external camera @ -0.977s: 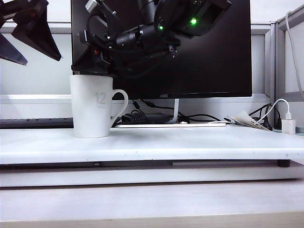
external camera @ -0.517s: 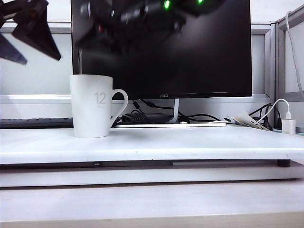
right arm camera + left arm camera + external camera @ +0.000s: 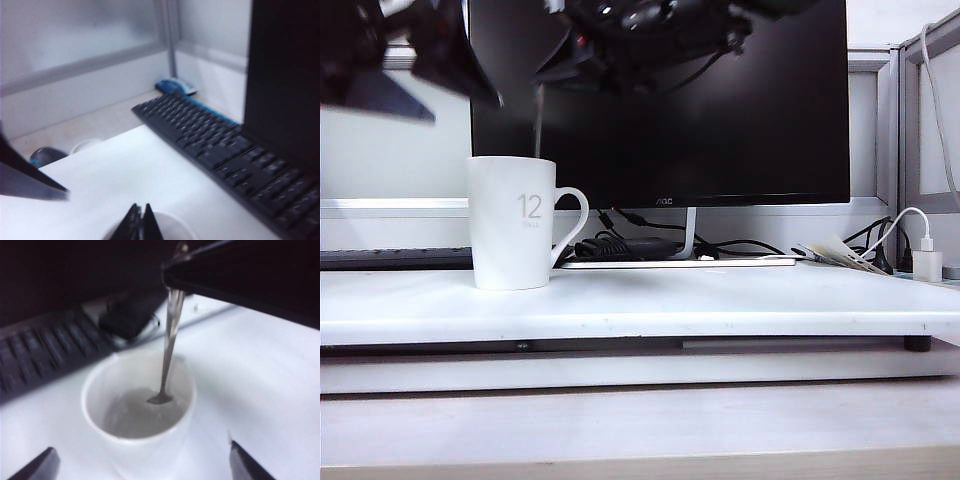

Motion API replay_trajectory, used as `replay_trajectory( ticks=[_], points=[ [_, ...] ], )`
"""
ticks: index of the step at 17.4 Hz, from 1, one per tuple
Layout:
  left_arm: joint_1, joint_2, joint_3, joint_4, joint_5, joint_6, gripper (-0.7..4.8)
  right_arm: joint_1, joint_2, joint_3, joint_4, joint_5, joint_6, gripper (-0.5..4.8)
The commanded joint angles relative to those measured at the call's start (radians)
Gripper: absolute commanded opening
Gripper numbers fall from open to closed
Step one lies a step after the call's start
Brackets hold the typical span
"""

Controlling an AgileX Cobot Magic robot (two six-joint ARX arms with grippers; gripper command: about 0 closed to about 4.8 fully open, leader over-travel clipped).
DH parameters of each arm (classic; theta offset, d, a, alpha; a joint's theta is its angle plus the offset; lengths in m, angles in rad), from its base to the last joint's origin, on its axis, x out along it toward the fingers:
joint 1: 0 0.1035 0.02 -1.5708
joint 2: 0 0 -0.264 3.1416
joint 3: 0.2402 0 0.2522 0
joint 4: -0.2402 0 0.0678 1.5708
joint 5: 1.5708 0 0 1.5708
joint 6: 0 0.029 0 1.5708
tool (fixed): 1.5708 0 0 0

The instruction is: Pick up a spoon and stir the liquid in the cup.

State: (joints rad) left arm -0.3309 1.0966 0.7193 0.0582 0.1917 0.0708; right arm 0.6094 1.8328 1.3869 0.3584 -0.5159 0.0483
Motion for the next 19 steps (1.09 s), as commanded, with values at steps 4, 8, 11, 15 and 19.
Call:
replay_trajectory(
  ticks=[4, 8, 11, 15, 19],
  points=[
    [0.001, 0.027, 0.003, 0.034, 0.011, -0.045, 4.79, -0.002, 0.047, 0.003, 0.119, -0.001, 0.051, -0.01],
    [0.001, 0.027, 0.003, 0.034, 0.011, -0.044, 4.79, -0.002, 0.049, 0.003, 0.109, -0.137, 0.078, -0.01],
    [0.001, 0.027, 0.003, 0.033, 0.011, -0.044, 4.79, -0.002, 0.047, 0.003, 0.018, -0.189, 0.08, -0.02],
    [0.001, 0.027, 0.003, 0.025, 0.011, -0.044, 4.79, -0.002, 0.045, 0.005, -0.023, -0.036, 0.051, -0.02],
    [0.001, 0.027, 0.003, 0.007, 0.011, -0.044, 4.79, 0.013, 0.051, 0.08, -0.002, 0.034, -0.004, -0.01]
  ],
)
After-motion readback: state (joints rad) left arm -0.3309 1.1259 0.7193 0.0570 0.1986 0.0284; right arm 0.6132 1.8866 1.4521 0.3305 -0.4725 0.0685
